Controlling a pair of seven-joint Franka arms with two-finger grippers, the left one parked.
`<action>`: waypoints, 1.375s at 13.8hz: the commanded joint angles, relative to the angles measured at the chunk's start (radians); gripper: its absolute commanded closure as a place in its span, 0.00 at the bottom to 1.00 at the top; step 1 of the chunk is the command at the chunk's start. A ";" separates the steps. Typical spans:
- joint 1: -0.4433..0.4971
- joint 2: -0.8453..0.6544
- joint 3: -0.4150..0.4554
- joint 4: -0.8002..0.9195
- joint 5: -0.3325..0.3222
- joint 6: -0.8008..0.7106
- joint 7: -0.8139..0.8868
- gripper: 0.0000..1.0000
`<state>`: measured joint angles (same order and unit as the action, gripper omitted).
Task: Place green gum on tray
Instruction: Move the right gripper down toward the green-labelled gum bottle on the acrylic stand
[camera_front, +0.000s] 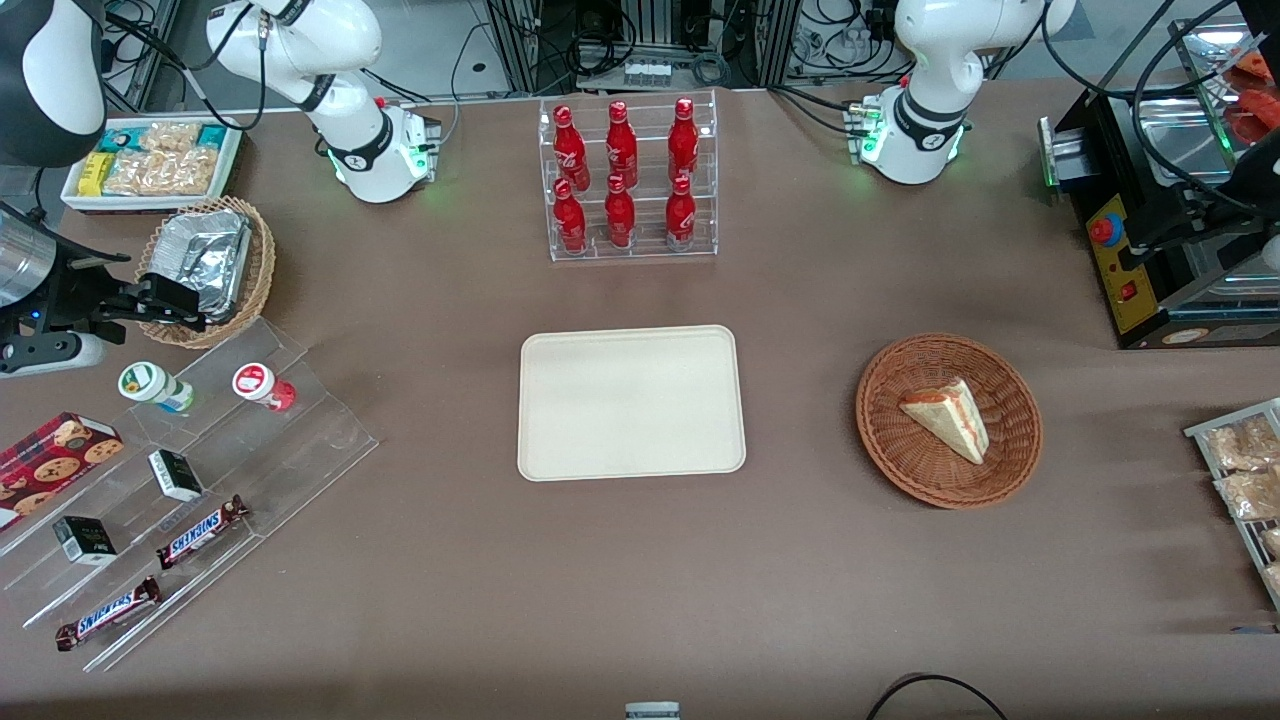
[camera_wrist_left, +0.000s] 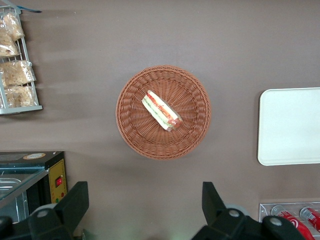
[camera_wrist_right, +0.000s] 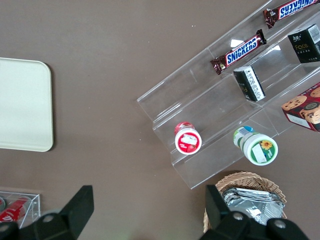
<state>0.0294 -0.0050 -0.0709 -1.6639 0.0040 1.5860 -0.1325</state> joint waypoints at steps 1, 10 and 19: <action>0.003 0.000 0.003 0.029 -0.022 -0.026 0.019 0.01; -0.043 0.011 -0.003 -0.091 -0.045 0.055 -0.152 0.01; -0.215 0.066 -0.003 -0.218 -0.045 0.334 -0.864 0.01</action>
<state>-0.1554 0.0466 -0.0792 -1.8619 -0.0245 1.8610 -0.8794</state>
